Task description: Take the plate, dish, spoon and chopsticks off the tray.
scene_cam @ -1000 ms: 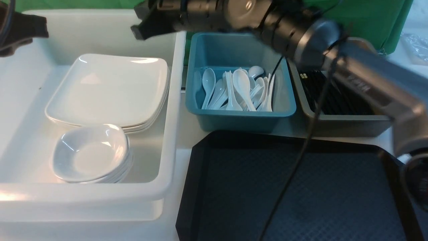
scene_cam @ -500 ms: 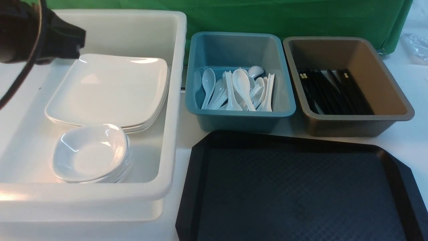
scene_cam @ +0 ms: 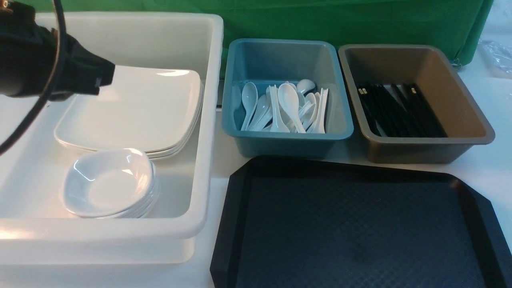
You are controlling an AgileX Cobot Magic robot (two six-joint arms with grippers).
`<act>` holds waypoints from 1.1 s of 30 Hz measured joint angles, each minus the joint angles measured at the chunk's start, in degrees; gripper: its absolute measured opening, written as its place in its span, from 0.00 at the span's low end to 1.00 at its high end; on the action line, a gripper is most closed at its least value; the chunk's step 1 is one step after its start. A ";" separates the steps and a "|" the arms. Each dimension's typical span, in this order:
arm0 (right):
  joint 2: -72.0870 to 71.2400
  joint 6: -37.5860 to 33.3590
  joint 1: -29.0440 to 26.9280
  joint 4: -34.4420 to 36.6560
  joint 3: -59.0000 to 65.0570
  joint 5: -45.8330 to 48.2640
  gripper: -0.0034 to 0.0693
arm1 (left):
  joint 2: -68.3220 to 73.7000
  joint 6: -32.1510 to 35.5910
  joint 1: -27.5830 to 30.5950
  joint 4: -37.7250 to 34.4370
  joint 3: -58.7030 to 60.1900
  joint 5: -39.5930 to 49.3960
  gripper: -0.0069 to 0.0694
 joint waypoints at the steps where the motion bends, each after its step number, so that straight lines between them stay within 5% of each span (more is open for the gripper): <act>1: -5.47 1.28 0.00 -0.11 6.25 -3.80 0.09 | 0.00 0.00 0.00 0.00 0.00 0.69 0.11; 14: -41.61 11.52 0.00 0.10 59.66 -48.09 0.11 | -7.02 0.90 0.00 -3.87 3.72 3.68 0.11; 24: -42.40 12.45 -0.05 0.10 62.77 -52.92 0.28 | -34.81 -2.79 0.00 -5.48 25.84 -1.40 0.11; 33: -42.40 12.56 -0.05 0.10 62.79 -52.92 0.31 | -52.36 -4.37 0.00 -5.26 34.81 -8.23 0.11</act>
